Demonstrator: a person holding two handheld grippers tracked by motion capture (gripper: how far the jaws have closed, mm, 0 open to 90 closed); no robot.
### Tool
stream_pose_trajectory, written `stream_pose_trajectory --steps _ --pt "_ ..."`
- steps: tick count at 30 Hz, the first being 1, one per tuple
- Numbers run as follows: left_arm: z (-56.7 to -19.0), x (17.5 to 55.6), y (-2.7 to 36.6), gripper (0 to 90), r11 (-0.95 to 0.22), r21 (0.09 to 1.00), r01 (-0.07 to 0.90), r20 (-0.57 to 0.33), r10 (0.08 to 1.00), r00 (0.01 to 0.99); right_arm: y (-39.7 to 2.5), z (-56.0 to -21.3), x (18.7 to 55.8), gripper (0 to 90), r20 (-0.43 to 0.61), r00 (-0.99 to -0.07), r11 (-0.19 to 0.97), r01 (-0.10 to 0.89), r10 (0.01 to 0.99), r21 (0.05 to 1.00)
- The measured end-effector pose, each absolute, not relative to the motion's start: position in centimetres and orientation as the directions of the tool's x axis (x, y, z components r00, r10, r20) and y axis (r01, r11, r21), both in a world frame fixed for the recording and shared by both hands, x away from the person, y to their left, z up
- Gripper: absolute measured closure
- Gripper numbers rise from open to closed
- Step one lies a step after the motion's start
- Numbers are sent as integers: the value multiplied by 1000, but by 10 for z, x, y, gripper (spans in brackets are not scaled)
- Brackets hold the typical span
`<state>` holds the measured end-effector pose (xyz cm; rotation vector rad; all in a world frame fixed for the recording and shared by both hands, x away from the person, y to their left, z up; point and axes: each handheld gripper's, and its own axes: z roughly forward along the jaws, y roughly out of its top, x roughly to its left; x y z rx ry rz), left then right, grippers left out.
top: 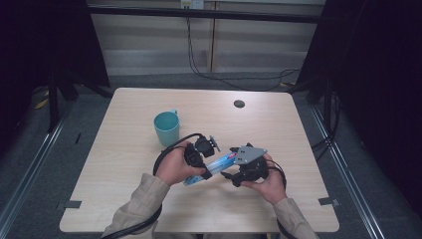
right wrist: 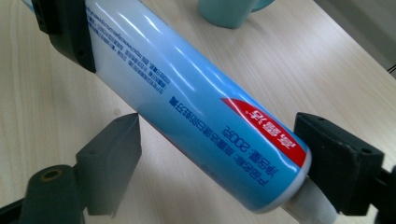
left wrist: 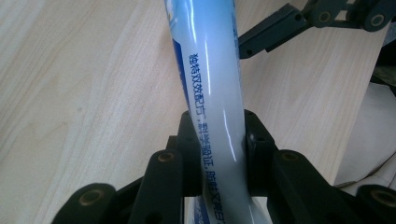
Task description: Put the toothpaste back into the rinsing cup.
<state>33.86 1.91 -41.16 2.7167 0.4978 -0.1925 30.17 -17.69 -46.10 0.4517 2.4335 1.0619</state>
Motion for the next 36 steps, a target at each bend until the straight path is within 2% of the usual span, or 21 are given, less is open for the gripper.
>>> stream_pose_trajectory --steps 3,5,6,9,16,20,21,22,23,24,27,28,32,36 --pt "-412 339 18 734 -872 328 363 -199 312 929 -177 -462 303 233 -278 -853 686 122 442 718" --pt "-412 338 17 734 -874 324 363 -195 314 929 -177 -462 303 315 -302 -852 713 112 428 692" --pt "-412 338 17 733 -874 324 363 -195 314 929 -177 -462 303 315 -302 -852 713 112 428 692" --pt "-411 339 18 727 -872 327 363 -204 310 929 -180 -464 304 426 -281 -861 728 138 423 672" --pt "-406 338 21 701 -870 361 336 -183 287 940 -182 -461 305 517 -260 -866 732 163 428 662" --pt "-407 340 26 634 -850 423 315 -182 260 948 -188 -457 304 558 -261 -858 716 162 442 679" --pt "-407 340 26 575 -850 423 315 -182 260 948 -188 -457 304 558 -261 -858 716 162 442 679" --pt "-407 339 27 518 -830 469 303 -166 255 953 -189 -456 303 568 -256 -856 709 167 449 685" --pt "-407 339 27 518 -821 495 283 -153 238 959 -189 -456 303 568 -256 -856 709 167 449 685" --pt "-406 338 26 434 -819 504 274 -132 241 962 -191 -458 303 575 -244 -854 699 178 459 692" --pt "-406 338 27 296 -818 513 260 -104 241 965 -192 -459 303 578 -243 -854 696 178 461 695" --pt "-406 339 29 296 -817 524 243 -75 240 968 -194 -460 303 579 -240 -853 692 179 463 699" --pt "-407 341 37 237 -797 545 262 -86 258 962 -203 -460 302 581 -230 -844 681 200 485 704" --pt "-405 340 43 219 -781 566 265 -70 275 959 -214 -459 303 582 -207 -834 664 231 511 711"
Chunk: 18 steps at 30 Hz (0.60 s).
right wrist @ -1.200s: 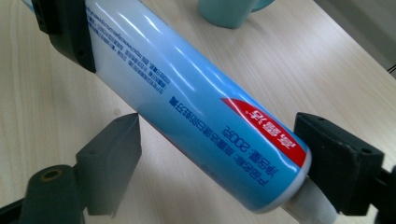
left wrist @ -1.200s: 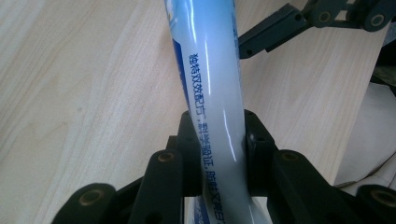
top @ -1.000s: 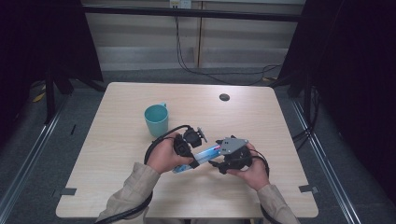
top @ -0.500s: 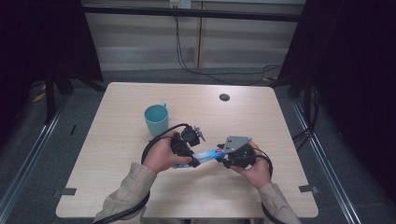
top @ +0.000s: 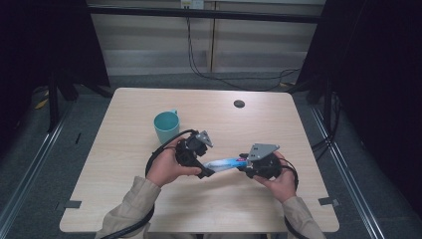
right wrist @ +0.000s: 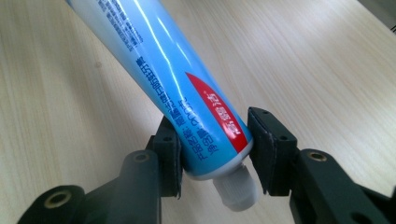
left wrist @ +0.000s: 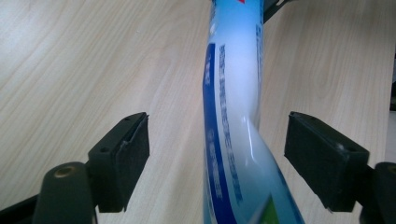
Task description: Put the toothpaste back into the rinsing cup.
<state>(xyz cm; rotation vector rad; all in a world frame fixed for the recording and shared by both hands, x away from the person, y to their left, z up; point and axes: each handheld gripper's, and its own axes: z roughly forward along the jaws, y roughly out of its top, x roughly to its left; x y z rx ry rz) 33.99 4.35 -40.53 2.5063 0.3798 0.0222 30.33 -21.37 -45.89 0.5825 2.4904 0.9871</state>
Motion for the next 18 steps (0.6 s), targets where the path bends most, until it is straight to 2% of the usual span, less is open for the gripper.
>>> stream_pose_trajectory --steps 8,18 --pt "-397 342 56 187 -753 596 279 -60 305 951 -232 -459 307 583 -191 -806 642 276 560 716" --pt "-411 344 77 174 -731 595 334 -78 361 929 -247 -456 308 583 -170 -782 607 306 599 733"
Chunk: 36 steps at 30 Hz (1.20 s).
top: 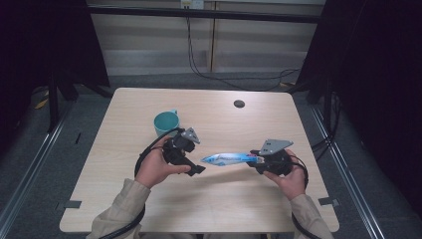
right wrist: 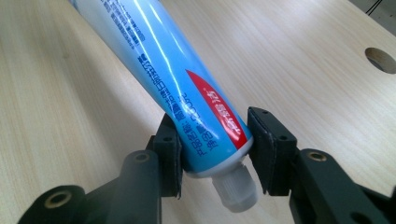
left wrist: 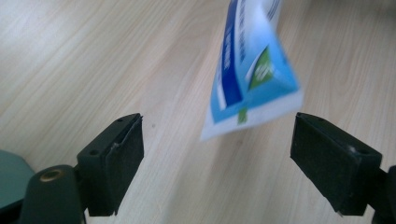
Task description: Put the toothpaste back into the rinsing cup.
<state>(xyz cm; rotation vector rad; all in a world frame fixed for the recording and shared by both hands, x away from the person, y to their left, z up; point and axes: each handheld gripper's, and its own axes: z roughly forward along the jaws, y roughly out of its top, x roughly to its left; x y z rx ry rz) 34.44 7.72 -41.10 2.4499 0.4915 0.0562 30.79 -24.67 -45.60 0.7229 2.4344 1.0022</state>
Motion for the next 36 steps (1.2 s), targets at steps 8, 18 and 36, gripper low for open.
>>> stream_pose_trajectory --steps 8,18,36 --pt "-430 342 83 174 -687 621 378 -112 399 910 -250 -452 310 583 -145 -767 565 317 626 762" --pt "-433 343 74 190 -636 664 394 -169 385 907 -242 -451 311 582 -119 -773 538 313 623 782" --pt "-439 345 79 218 -591 689 420 -195 407 893 -239 -450 311 582 -103 -778 516 306 620 800"
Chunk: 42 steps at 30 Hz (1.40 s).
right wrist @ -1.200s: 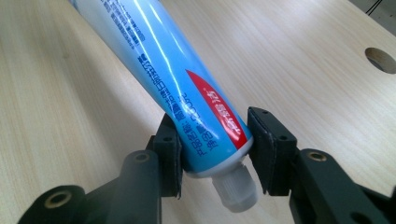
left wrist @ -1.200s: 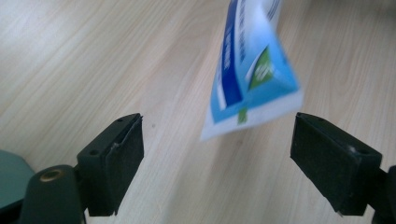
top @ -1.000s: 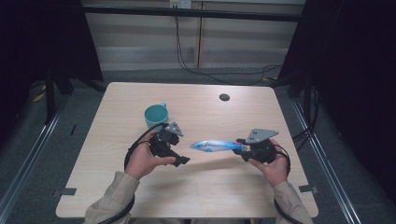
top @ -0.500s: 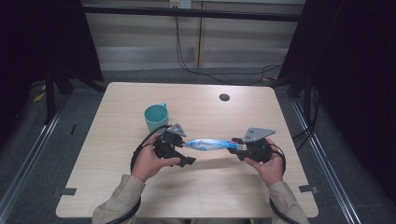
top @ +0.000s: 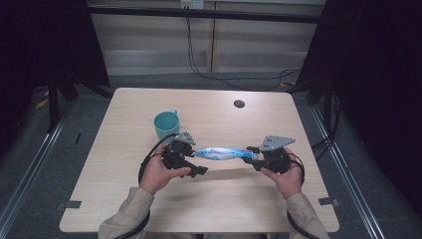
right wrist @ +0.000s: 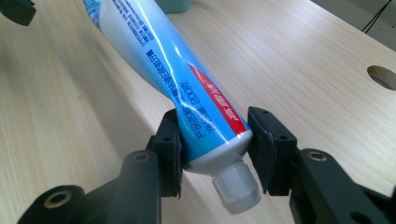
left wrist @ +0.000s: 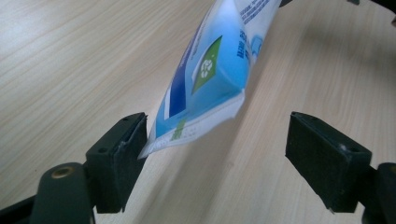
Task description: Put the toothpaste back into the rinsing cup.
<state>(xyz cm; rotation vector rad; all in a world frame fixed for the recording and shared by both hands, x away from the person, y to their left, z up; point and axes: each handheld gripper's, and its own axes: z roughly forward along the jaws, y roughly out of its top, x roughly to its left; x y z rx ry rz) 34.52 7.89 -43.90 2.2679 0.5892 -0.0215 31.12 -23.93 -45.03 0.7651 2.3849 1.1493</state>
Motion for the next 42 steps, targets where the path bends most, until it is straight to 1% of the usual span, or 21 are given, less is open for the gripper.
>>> stream_pose_trajectory --steps 2,4,6,7,8,9,12,14,15,16,17,21,22,26,27,29,31,33,38,39,42 --pt "-440 346 79 283 -597 683 421 -186 416 890 -238 -451 312 583 -96 -781 525 317 617 790" --pt "-439 345 79 289 -586 692 421 -189 416 889 -238 -452 312 583 -92 -784 527 320 614 787" --pt "-430 344 76 373 -564 731 385 -174 391 904 -237 -452 312 584 -97 -790 531 310 605 789" --pt "-429 343 74 391 -558 737 382 -176 386 905 -232 -451 312 585 -109 -798 552 304 593 776" --pt "-425 342 70 397 -582 735 347 -143 367 919 -231 -451 312 584 -115 -799 559 302 591 772" --pt "-423 341 68 505 -583 742 330 -131 356 925 -228 -451 312 586 -113 -810 571 299 576 764" --pt "-415 340 65 655 -593 747 301 -111 336 935 -222 -454 311 587 -135 -814 601 293 565 744" --pt "-414 340 65 653 -614 733 292 -119 306 945 -223 -458 311 586 -124 -812 590 301 570 749" --pt "-415 339 64 613 -624 729 282 -100 310 946 -225 -460 311 586 -112 -806 576 311 582 756" --pt "-416 339 63 526 -639 717 278 -84 317 945 -227 -460 311 585 -106 -802 567 315 588 761" --pt "-418 339 62 474 -655 705 271 -69 318 946 -228 -461 311 586 -104 -805 569 315 585 760" --pt "-429 340 63 374 -670 697 255 -12 345 939 -228 -460 310 586 -124 -816 597 301 565 744" --pt "-431 340 64 323 -676 692 254 -7 345 939 -228 -459 309 586 -120 -813 590 302 569 749" --pt "-440 341 65 290 -722 651 234 11 317 948 -231 -456 309 585 -102 -808 557 302 580 773" --pt "-440 341 65 293 -722 651 234 11 317 948 -231 -454 309 584 -102 -807 550 299 582 780" --pt "-442 342 66 355 -703 668 243 -5 322 947 -231 -452 309 584 -97 -810 542 293 579 788" --pt "-441 341 66 445 -678 690 254 -30 324 945 -230 -451 309 584 -99 -812 544 290 576 787" --pt "-440 341 65 522 -699 674 240 -24 304 952 -228 -451 309 584 -104 -814 548 284 571 787" --pt "-438 339 63 577 -750 626 214 -5 271 962 -226 -452 310 584 -92 -825 547 282 558 788" --pt "-438 339 63 626 -750 626 214 -5 271 962 -225 -452 310 583 -92 -826 550 282 556 786" --pt "-435 337 65 670 -754 619 222 -6 278 961 -225 -450 311 576 -99 -835 550 264 542 792"
